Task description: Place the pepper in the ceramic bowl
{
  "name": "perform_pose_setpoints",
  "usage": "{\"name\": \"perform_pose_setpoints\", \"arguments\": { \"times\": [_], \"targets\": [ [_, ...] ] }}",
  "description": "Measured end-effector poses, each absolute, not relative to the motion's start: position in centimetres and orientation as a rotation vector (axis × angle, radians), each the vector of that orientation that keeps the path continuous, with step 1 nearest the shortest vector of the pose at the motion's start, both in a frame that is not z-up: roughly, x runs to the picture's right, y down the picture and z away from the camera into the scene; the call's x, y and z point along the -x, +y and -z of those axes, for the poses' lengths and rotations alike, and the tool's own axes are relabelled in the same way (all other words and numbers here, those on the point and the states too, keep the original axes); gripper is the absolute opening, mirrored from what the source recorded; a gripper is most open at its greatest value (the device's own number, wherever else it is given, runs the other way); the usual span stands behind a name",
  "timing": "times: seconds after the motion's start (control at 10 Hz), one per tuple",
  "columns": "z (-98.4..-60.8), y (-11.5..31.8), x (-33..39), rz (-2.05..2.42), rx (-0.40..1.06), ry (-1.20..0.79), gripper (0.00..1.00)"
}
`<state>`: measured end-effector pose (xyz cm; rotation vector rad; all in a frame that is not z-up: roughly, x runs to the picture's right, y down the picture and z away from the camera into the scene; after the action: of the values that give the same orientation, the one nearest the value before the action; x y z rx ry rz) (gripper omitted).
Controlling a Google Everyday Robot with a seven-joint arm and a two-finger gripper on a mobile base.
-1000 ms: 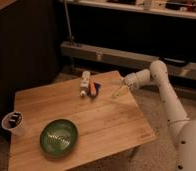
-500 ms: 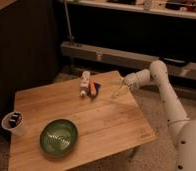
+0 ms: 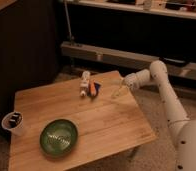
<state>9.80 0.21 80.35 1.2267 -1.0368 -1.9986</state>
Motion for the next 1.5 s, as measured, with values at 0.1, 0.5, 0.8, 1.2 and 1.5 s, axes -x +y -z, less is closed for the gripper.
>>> {"name": "perform_pose_setpoints", "arguments": {
  "times": [0.1, 0.5, 0.8, 1.2, 1.5],
  "targets": [
    [-80.4, -0.2, -9.7, 2.040, -1.181, -1.009, 0.80],
    [-80.9, -1.9, -8.7, 2.212, -0.909, -0.801, 0.80],
    [-82.6, -3.2, -7.8, 2.173, -0.893, -0.828, 0.80],
    [-84.4, -3.6, -5.2, 2.170, -0.878, -0.842, 0.80],
    [-85.3, -2.2, -3.4, 2.198, -0.827, -0.838, 0.80]
  ]
}}
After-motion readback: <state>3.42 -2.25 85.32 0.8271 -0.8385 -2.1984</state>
